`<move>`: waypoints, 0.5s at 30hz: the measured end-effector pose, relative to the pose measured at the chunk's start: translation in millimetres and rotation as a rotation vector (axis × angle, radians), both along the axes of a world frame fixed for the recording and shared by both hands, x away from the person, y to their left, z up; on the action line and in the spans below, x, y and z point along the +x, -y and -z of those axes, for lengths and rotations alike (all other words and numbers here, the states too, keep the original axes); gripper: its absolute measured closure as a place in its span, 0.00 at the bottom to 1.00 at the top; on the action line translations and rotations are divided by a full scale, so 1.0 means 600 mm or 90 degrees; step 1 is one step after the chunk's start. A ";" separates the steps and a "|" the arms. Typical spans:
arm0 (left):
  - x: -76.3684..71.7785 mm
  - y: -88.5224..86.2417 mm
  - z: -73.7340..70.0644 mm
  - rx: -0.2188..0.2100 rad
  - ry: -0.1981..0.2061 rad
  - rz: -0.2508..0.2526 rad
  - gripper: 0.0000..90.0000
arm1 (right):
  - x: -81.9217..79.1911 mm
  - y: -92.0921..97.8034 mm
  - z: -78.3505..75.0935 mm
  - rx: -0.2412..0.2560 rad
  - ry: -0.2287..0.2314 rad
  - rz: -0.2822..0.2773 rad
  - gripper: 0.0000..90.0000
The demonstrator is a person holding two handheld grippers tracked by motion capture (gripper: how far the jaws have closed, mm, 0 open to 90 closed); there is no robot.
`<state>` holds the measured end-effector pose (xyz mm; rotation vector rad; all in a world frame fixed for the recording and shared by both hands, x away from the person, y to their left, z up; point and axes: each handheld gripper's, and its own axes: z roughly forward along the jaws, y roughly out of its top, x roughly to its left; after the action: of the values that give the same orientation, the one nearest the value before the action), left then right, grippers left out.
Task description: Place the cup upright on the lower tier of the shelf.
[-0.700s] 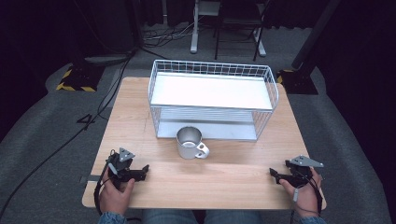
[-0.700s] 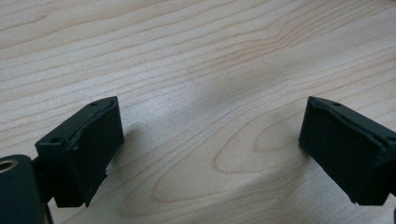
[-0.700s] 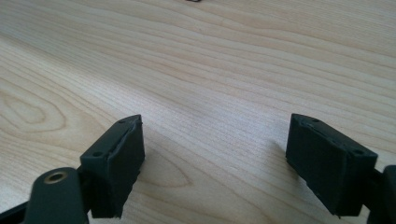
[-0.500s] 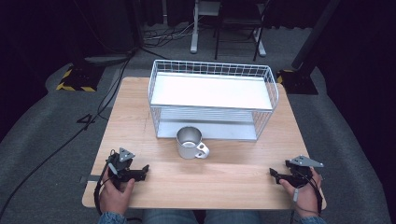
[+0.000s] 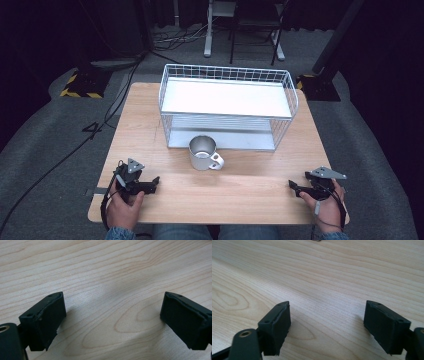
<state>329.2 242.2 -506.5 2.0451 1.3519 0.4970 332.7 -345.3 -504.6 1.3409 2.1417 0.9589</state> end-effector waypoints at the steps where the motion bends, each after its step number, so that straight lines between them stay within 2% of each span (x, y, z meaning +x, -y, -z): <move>1: 0.000 0.000 0.000 0.000 0.000 0.000 0.08 | 0.000 0.000 0.000 0.000 0.000 0.000 0.26; 2: 0.000 0.000 0.000 0.000 0.000 0.000 0.07 | 0.000 -0.001 -0.002 -0.001 -0.002 0.004 0.32; 3: 0.000 0.000 0.000 0.000 0.000 0.000 0.08 | 0.000 -0.001 -0.002 -0.001 -0.002 0.004 0.32; 4: 0.000 0.000 0.000 0.000 0.000 0.000 0.08 | 0.001 -0.002 -0.008 -0.003 -0.015 -0.011 0.39; 11: 0.000 0.000 0.000 0.000 0.000 0.000 0.08 | -0.002 -0.016 -0.028 0.008 -0.007 -0.020 0.38; 15: 0.000 0.000 0.000 0.000 0.000 0.000 0.08 | -0.004 -0.031 -0.047 0.028 -0.013 -0.032 0.38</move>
<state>329.3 242.3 -506.5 2.0454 1.3513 0.4972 330.1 -326.6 -476.1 1.3292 2.1912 1.0222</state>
